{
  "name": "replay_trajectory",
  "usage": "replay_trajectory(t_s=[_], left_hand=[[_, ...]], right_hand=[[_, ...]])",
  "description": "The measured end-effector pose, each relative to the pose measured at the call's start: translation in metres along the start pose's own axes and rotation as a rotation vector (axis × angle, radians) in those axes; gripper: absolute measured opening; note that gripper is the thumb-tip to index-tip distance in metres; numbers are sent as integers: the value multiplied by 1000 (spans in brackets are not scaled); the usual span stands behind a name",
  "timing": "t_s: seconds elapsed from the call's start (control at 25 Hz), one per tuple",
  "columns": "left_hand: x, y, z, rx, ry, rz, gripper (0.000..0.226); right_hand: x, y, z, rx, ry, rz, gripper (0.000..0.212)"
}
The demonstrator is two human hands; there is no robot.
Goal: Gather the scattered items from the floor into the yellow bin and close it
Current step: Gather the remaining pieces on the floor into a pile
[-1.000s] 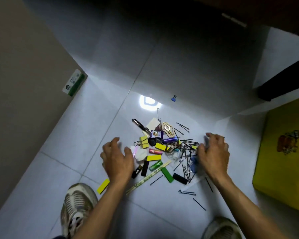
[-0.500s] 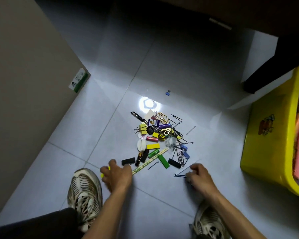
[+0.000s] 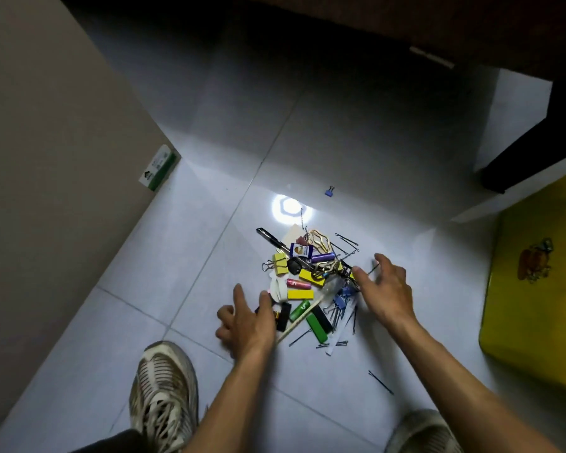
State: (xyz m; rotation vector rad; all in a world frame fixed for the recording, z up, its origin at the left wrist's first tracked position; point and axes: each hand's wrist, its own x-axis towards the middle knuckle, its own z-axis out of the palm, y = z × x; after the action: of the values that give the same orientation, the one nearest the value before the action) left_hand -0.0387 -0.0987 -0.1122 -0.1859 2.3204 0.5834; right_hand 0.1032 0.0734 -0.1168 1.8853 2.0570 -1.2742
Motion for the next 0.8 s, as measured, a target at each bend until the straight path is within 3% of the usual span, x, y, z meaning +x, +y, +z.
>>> replay_trajectory(t_s=[0.2, 0.44, 0.6, 0.8], left_hand=[[7, 52, 48, -36, -81, 152, 59], [11, 83, 68, -393, -258, 162, 26], [5, 72, 67, -460, -275, 166, 13], [-42, 81, 57, -525, -290, 258, 15]], right_hand=[[7, -36, 50, -9, -65, -149, 44], [7, -54, 71, 442, -194, -47, 15], [-2, -46, 72, 623, -178, 7, 14], [-27, -42, 40, 730, -134, -14, 15]])
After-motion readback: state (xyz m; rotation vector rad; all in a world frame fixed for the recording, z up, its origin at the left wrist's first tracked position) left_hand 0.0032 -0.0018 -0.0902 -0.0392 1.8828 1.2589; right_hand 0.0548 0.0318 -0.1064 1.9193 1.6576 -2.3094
